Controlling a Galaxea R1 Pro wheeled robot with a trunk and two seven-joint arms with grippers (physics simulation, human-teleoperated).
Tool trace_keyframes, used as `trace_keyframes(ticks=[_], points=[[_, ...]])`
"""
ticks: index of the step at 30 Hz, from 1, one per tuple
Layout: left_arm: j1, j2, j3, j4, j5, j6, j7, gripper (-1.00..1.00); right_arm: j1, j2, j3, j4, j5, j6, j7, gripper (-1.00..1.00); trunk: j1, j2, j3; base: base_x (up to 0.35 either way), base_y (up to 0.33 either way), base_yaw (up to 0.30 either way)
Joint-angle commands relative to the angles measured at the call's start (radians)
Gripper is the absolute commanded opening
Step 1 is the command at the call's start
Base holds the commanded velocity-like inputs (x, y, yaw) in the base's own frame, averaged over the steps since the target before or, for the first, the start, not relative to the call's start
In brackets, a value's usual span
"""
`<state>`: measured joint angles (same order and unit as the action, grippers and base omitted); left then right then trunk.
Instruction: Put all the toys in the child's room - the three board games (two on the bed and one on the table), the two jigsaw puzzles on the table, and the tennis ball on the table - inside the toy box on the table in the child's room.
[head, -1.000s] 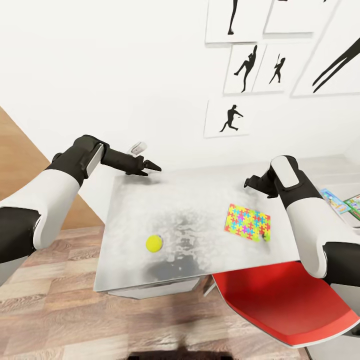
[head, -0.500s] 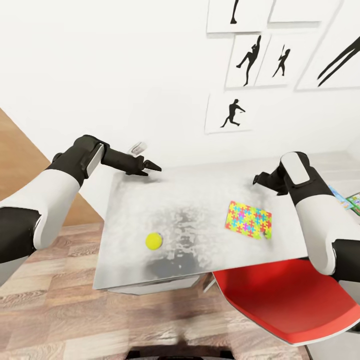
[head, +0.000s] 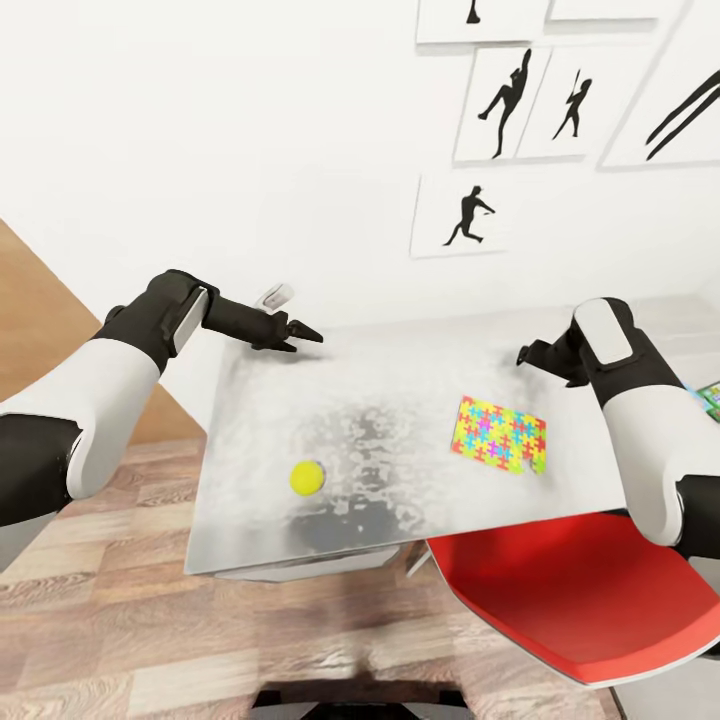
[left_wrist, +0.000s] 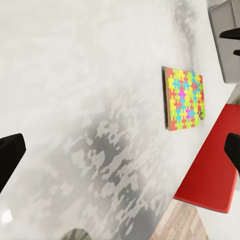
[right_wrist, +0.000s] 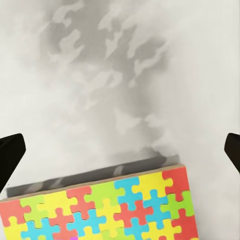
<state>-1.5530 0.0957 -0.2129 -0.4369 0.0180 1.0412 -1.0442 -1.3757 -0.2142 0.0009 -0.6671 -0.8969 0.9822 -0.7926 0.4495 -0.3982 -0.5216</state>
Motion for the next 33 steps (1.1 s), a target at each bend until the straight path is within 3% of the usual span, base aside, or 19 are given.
trace_keyframes(ticks=[1,13,24,33], points=[[-0.001,0.001,-0.005,-0.001,0.002,0.006,-0.003,1.0,0.0,-0.001,0.001,-0.001,-0.01,0.002,-0.01,1.0,0.0,-0.002,-0.003,0.0,0.0,0.0],[-0.029,0.002,-0.004,-0.011,0.008,0.006,-0.016,1.0,0.006,-0.007,0.002,0.004,-0.01,0.001,-0.008,1.0,0.0,-0.002,-0.023,0.0,0.0,0.0],[-0.057,0.001,-0.009,-0.007,0.004,0.006,-0.129,1.0,0.009,-0.004,0.002,0.009,-0.011,-0.005,-0.003,1.0,0.0,-0.002,-0.041,0.0,0.0,0.0],[-0.067,-0.006,-0.054,-0.012,0.003,0.006,-0.2,1.0,0.009,-0.004,0.002,0.009,-0.011,-0.006,0.0,1.0,0.0,-0.002,-0.056,0.0,0.0,0.0]])
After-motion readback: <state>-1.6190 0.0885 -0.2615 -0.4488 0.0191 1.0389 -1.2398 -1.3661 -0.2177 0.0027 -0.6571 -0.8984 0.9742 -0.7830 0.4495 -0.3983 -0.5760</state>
